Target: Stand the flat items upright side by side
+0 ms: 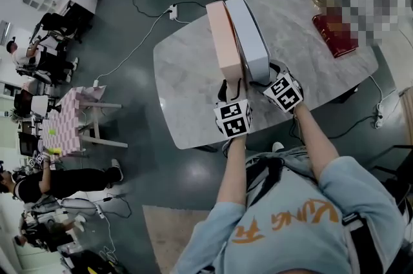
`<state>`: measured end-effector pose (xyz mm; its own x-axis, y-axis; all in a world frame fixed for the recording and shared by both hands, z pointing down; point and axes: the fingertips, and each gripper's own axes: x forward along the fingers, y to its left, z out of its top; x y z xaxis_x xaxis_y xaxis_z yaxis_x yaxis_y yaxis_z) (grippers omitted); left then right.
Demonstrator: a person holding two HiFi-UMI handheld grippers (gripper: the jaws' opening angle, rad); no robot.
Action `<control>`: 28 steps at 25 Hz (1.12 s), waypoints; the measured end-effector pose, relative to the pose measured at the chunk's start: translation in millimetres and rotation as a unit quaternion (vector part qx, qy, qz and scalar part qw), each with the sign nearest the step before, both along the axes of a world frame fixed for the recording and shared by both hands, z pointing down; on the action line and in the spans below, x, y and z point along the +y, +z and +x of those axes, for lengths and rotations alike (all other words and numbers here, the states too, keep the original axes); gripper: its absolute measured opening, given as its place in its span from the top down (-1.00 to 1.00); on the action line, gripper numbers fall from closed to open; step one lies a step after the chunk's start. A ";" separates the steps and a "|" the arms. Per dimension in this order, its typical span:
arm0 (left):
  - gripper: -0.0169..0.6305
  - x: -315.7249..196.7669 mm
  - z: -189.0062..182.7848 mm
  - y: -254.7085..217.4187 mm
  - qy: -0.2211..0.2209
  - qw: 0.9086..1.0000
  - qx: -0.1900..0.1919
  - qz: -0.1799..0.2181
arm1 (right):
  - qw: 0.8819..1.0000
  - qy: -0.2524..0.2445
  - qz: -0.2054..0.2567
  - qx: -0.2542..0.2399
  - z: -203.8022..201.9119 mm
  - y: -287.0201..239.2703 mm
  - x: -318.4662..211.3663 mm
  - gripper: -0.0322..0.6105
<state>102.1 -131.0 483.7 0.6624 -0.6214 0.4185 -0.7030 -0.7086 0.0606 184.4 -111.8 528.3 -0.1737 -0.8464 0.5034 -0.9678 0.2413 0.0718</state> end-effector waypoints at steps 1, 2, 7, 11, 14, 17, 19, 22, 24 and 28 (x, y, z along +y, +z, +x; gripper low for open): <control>0.32 0.3 1.0 0.4 0.002 1.000 -0.001 0.001 | 1.000 -0.001 -0.001 0.001 0.1 0.3 -1.7 -0.34; 0.33 0.9 2.2 1.0 0.005 1.000 -0.003 0.001 | 1.000 -0.001 -0.002 0.002 0.4 1.1 -3.2 -0.34; 0.37 3.3 5.5 4.4 0.021 1.000 -0.010 0.001 | 1.000 -0.004 -0.010 0.005 -2.3 0.5 -8.7 -0.34; 0.36 -0.3 7.6 4.3 0.029 1.000 -0.009 0.000 | 1.000 -0.008 -0.013 0.012 -1.9 1.3 -16.1 -0.34; 0.36 -0.7 8.1 5.4 0.032 0.999 -0.008 -0.001 | 1.000 -0.012 -0.016 0.011 -1.6 3.3 -16.9 -0.35; 0.36 -2.1 7.6 6.4 0.031 0.999 -0.006 -0.002 | 1.000 -0.014 -0.013 0.008 -1.5 3.8 -18.2 -0.36; 0.36 -3.0 6.2 6.9 0.031 1.000 -0.003 -0.004 | 1.000 -0.014 -0.010 0.008 -2.4 3.8 -18.7 -0.36; 0.36 -3.4 6.0 6.9 0.031 1.000 0.002 -0.003 | 1.000 -0.011 -0.002 0.014 -0.5 4.8 -19.0 -0.37; 0.36 -4.0 5.7 6.4 0.029 1.000 0.006 -0.002 | 1.000 -0.010 0.003 0.009 -0.8 1.7 -18.6 -0.38; 0.36 -5.1 5.3 7.1 0.023 1.000 0.008 -0.007 | 1.000 -0.014 0.016 -0.007 -1.9 -10.0 -17.4 -0.39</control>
